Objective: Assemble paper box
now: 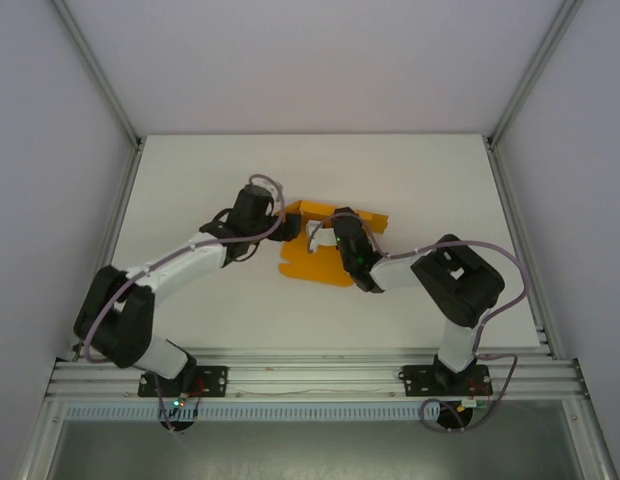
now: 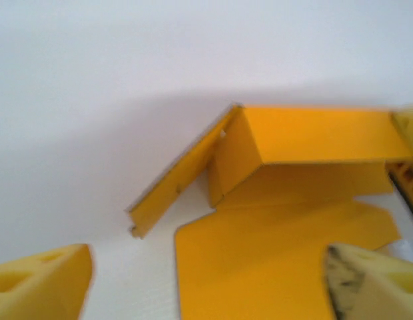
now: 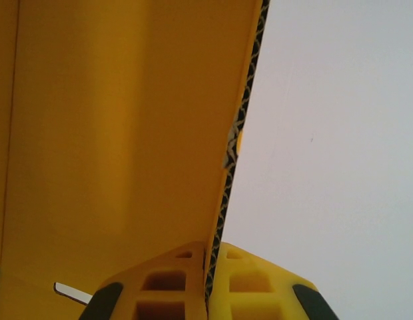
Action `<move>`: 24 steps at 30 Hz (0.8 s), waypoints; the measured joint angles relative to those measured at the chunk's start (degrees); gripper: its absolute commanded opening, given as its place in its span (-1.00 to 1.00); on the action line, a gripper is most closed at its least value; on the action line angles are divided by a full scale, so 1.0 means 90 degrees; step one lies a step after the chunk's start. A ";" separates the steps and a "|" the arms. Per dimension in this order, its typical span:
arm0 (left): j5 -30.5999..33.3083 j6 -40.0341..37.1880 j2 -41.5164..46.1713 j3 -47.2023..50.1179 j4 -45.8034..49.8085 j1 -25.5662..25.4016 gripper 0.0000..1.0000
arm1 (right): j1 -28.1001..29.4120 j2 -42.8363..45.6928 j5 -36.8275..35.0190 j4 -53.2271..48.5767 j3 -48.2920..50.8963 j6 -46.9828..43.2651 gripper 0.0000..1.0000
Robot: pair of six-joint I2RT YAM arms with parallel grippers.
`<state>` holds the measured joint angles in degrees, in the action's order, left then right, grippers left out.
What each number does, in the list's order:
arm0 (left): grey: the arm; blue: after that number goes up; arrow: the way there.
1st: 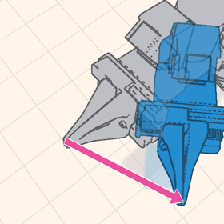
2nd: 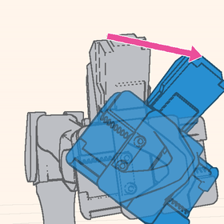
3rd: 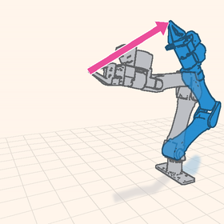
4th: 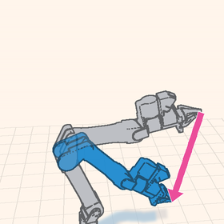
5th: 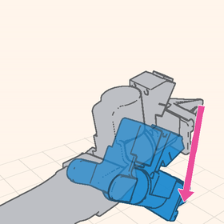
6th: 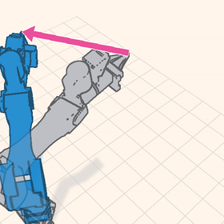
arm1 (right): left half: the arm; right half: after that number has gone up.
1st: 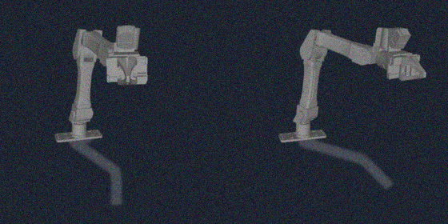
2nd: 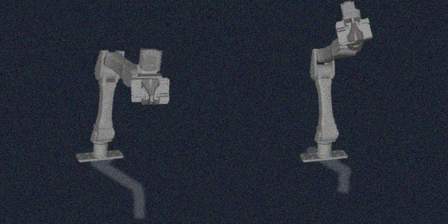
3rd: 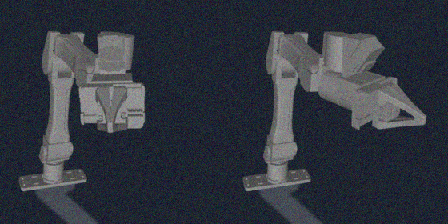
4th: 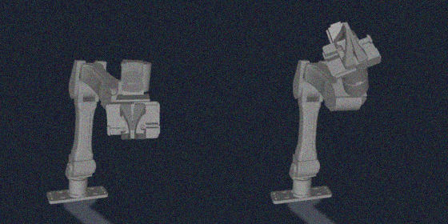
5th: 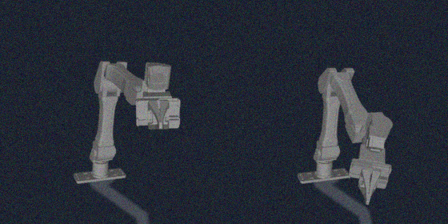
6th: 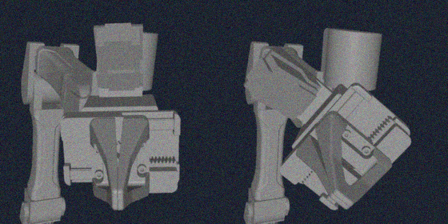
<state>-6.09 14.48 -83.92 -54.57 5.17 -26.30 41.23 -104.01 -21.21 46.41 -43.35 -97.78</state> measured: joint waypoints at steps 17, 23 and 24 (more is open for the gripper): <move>-0.1914 -0.0369 -0.2074 -0.0809 -0.0362 0.1202 0.69 | -0.0002 0.0005 -0.0029 -0.0117 -0.0058 0.0109 -1.00; -0.2314 -0.0852 -0.2052 -0.0381 -0.0692 0.0580 0.63 | 0.0000 0.0039 -0.0027 -0.0189 -0.0058 0.0148 -1.00; -0.2322 -0.0913 -0.2074 -0.0372 -0.0709 0.0510 0.62 | 0.0000 0.0041 -0.0027 -0.0194 -0.0058 0.0146 -1.00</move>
<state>-26.98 6.26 -102.59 -57.91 -1.21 -21.71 41.23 -103.63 -21.45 44.66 -43.88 -96.47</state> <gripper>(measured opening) 0.820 0.042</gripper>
